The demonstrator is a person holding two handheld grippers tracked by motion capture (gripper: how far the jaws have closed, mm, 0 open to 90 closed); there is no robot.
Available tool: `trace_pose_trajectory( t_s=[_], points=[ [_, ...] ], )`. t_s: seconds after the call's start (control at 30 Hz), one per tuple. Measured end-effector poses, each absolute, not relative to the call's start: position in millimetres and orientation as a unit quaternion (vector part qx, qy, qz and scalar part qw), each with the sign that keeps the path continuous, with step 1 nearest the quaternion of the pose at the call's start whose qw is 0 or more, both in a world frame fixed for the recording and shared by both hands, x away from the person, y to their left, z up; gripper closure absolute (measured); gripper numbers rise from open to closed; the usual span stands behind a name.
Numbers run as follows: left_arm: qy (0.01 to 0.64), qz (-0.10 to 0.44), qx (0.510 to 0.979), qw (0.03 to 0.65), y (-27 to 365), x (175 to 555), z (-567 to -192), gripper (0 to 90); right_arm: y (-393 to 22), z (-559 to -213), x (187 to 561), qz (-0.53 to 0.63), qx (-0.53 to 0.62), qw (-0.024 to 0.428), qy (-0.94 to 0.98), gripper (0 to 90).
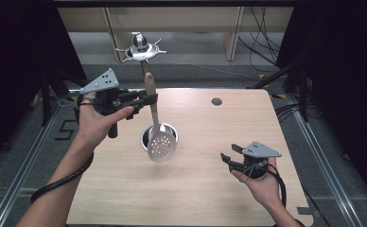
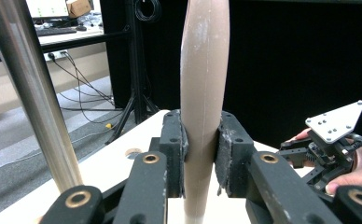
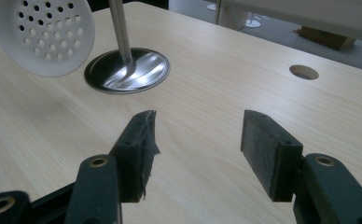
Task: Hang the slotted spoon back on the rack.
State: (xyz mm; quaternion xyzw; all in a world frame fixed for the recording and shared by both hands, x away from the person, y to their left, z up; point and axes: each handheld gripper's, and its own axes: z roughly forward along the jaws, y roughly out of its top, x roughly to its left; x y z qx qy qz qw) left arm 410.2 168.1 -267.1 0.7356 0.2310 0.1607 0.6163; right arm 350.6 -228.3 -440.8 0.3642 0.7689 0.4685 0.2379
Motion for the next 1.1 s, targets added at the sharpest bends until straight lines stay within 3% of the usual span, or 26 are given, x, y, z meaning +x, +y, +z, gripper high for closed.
trace_pose_trajectory(
  t_s=[1.1],
  points=[
    [0.232,0.149,0.741,0.612,165.6,424.7,-257.0,73.7,-227.2,-441.2,350.6,0.468,0.36,0.236,0.772,44.8]
  ],
)
